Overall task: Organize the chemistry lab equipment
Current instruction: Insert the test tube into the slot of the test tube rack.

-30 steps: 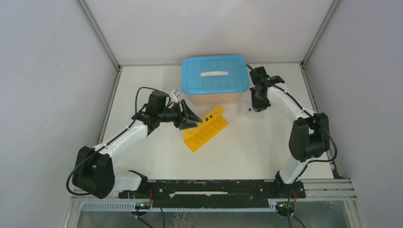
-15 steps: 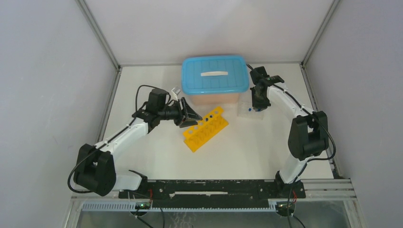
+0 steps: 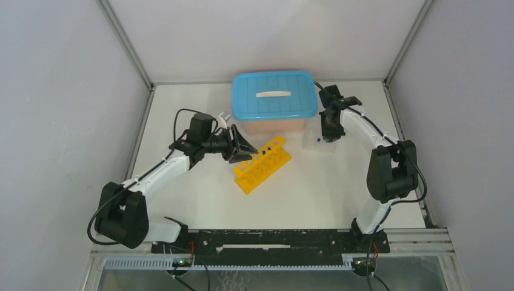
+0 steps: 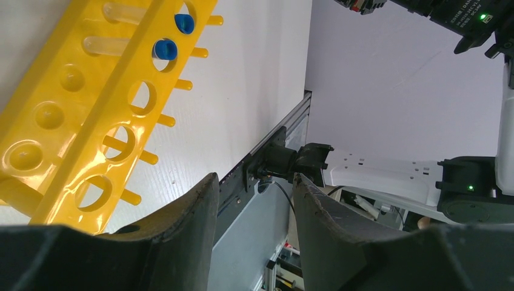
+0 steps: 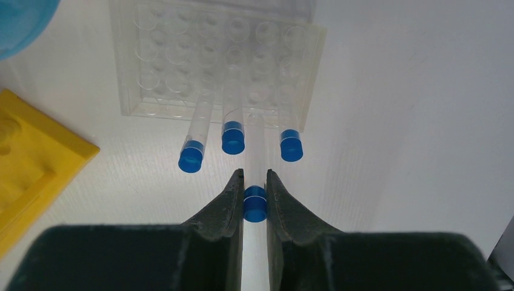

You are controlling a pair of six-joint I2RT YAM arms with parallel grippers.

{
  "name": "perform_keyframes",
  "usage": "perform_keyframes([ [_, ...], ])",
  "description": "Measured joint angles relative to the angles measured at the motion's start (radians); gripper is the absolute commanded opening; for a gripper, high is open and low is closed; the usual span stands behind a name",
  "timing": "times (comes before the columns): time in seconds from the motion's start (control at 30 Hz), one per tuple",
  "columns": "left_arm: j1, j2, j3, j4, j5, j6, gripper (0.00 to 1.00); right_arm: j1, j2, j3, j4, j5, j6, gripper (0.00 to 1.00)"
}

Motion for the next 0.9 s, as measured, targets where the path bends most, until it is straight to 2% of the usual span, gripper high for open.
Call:
perform_keyframes([
  [0.9, 0.001, 0.019, 0.000, 0.000, 0.000, 0.002, 0.52, -0.006, 0.040, 0.000, 0.021, -0.001, -0.003, 0.13],
])
